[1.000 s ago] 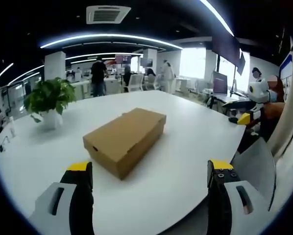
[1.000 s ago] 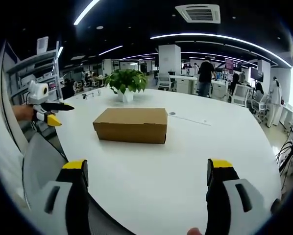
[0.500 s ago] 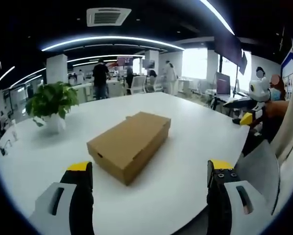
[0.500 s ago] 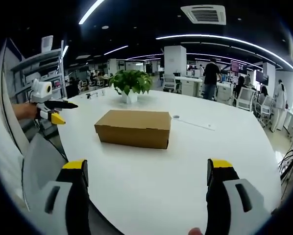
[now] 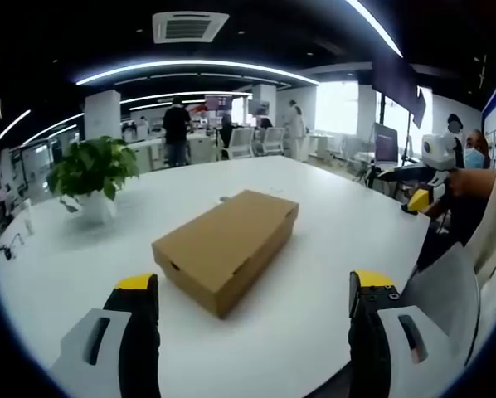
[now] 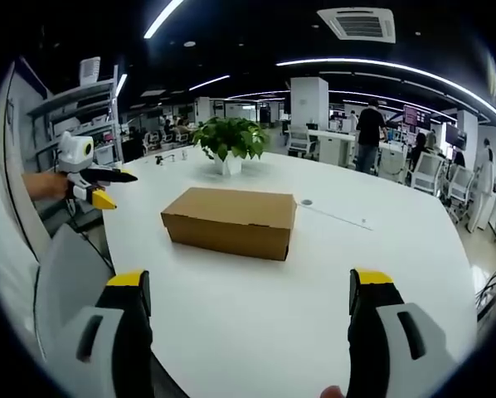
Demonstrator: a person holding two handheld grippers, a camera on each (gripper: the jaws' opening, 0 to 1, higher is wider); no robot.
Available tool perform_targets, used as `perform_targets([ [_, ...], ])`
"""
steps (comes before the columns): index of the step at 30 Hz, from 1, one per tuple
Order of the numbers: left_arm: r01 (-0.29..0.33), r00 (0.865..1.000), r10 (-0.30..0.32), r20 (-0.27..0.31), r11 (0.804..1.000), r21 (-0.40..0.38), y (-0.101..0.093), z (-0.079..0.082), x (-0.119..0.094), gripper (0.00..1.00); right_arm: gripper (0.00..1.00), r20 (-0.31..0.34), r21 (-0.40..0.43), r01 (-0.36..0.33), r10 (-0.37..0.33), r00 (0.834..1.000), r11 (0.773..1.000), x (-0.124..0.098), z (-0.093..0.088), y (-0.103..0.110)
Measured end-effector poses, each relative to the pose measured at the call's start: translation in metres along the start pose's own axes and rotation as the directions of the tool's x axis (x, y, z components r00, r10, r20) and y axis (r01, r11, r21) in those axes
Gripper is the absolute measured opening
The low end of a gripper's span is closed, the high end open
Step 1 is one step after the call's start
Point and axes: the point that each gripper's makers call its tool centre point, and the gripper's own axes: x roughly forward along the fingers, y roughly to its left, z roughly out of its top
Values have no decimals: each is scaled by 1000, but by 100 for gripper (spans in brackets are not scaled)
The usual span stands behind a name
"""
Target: Operate the shoe box by opening the lid, removing the specified soft item, and placing it in the target area until the item is outside and the box remains undamaged.
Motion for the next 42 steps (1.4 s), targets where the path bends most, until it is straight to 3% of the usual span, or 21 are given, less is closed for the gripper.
perform_targets([
  [23, -80, 996, 79, -29, 996, -32, 23, -7, 25, 92, 90, -14, -74, -115, 114, 993, 991, 58, 12, -18],
  [33, -139, 990, 137, -37, 989, -48, 30, -15, 41, 91, 83, -15, -158, -181, 181, 983, 971, 89, 14, -26],
  [42, -179, 982, 177, -58, 983, -28, 36, -29, 53, 89, 79, -54, -200, -242, 236, 970, 950, 116, 4, -26],
])
